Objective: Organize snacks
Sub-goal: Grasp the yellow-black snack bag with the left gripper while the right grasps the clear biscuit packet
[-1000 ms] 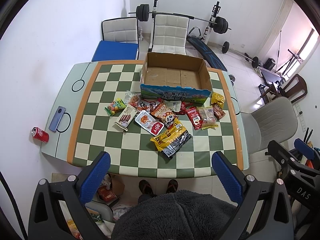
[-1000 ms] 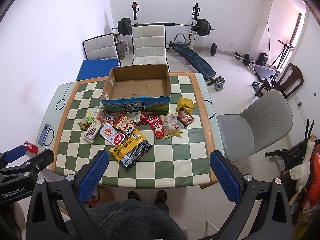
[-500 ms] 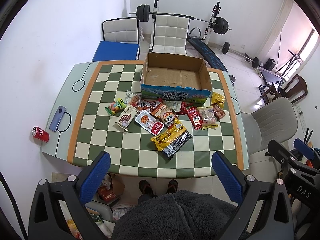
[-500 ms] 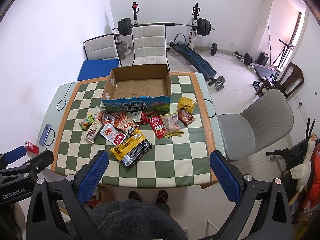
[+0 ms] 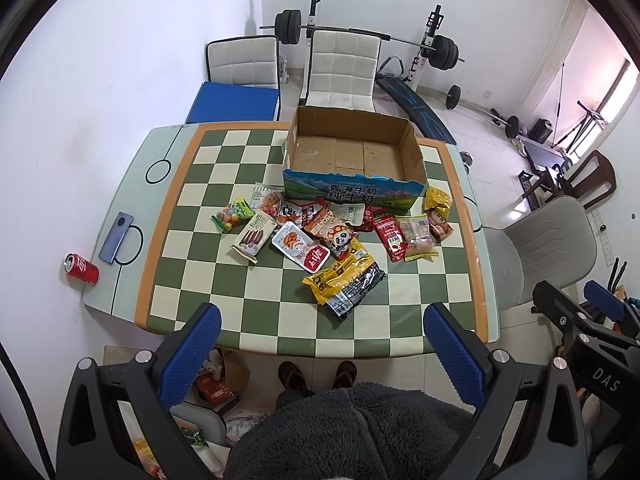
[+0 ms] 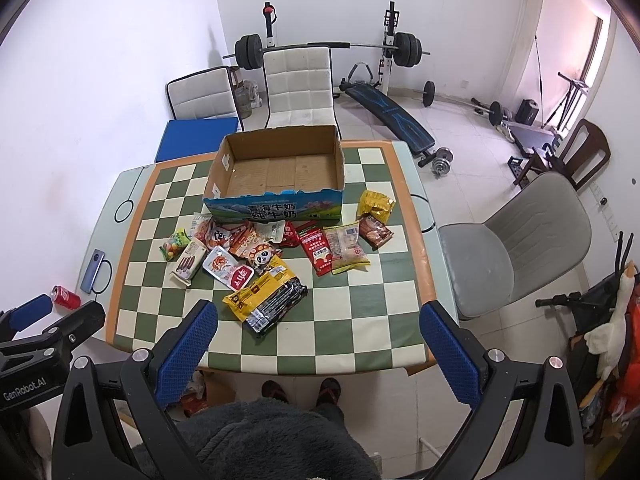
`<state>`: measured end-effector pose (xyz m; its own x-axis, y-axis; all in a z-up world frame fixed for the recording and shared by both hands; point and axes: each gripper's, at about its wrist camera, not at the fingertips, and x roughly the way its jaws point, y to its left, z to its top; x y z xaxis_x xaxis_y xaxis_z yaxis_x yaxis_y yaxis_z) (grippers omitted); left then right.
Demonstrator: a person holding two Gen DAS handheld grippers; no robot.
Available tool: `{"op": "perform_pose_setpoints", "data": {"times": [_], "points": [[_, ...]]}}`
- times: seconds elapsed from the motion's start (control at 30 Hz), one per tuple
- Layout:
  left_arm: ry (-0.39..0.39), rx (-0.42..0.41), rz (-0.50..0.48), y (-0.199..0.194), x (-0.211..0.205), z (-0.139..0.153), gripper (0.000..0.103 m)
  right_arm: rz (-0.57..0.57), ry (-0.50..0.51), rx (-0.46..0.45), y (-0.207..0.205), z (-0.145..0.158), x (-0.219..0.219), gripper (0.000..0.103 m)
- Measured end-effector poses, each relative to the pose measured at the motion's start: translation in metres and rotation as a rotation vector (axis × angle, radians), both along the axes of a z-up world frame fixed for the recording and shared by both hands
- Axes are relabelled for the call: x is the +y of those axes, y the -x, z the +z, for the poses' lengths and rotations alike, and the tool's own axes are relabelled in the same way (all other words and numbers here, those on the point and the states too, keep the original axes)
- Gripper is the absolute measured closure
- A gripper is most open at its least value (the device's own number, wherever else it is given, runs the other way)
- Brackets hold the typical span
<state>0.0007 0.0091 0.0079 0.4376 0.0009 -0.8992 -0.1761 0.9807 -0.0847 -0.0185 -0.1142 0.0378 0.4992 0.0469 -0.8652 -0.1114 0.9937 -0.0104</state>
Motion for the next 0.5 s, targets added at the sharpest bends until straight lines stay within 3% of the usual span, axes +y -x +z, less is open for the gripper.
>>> {"op": "perform_pose_setpoints", "data": {"times": [0.13,0.27,0.37,0.5], "points": [[-0.038,-0.025,-0.019,-0.01,0.002,-0.009,0.0,-0.013,-0.026,0.021,-0.007,-0.004,0.0,0.0],[-0.107,-0.01,-0.069,-0.036,0.003,-0.045,0.0,-0.025,-0.102,0.109,-0.029,-0.042,-0.013,0.0],[-0.128,0.076,-0.14,-0.069,0.002,-0.092,0.0,-0.024,-0.168,0.21,-0.049,-0.086,-0.02,0.0],[-0.071,0.204,-0.236,-0.107,-0.008,-0.158,0.0,-0.026,-0.182,0.292,-0.072,-0.146,-0.024,0.0]]}}
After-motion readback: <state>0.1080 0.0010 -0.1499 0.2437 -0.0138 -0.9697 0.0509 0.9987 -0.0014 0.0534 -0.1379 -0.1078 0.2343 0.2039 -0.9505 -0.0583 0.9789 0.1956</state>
